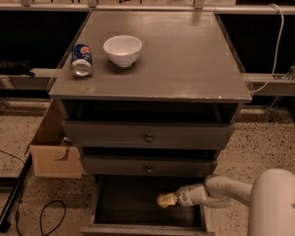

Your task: Place orange into bottom drawer

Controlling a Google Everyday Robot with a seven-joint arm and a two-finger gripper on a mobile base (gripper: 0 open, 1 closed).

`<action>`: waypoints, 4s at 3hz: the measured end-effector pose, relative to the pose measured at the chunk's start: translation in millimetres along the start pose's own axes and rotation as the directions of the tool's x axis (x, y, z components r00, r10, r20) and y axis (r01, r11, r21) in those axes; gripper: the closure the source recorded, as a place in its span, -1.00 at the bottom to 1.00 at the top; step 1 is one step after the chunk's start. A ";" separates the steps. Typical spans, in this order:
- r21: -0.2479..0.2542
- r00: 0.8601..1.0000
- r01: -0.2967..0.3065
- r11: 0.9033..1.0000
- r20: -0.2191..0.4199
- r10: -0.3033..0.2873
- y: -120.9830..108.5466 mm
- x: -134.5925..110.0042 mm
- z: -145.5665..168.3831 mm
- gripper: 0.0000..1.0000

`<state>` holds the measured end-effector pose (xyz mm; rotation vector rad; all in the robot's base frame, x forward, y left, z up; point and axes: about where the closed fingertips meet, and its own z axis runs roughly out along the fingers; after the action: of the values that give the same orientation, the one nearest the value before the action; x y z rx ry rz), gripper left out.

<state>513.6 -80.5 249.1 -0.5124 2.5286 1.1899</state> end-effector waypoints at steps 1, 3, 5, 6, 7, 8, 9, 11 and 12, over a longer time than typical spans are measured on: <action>-0.008 0.991 0.120 0.993 0.065 -0.119 -14.5 -3.0 9.7 1.00; 0.002 0.974 0.200 0.980 0.109 -0.199 -18.1 -8.7 16.0 1.00; 0.017 0.957 0.270 0.963 0.104 -0.270 -26.8 -18.4 32.4 1.00; 0.042 0.932 0.341 0.939 0.117 -0.344 -34.1 -23.0 39.2 1.00; 0.058 0.919 0.367 0.928 0.130 -0.372 -38.4 -17.6 41.2 1.00; 0.097 0.902 0.395 0.914 0.148 -0.406 -41.5 -10.7 45.3 1.00; 0.122 0.893 0.405 0.906 0.159 -0.421 -45.3 -15.6 48.5 1.00; 0.177 0.903 0.407 0.896 0.073 -0.424 -66.1 -29.2 68.7 1.00; 0.187 0.909 0.409 0.893 0.006 -0.417 -65.3 -22.6 72.9 1.00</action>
Offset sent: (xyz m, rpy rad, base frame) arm 0.0271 0.0019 -0.0209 0.0342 -0.3193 0.0658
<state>570.7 -57.9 169.7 -0.9081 2.2969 0.7946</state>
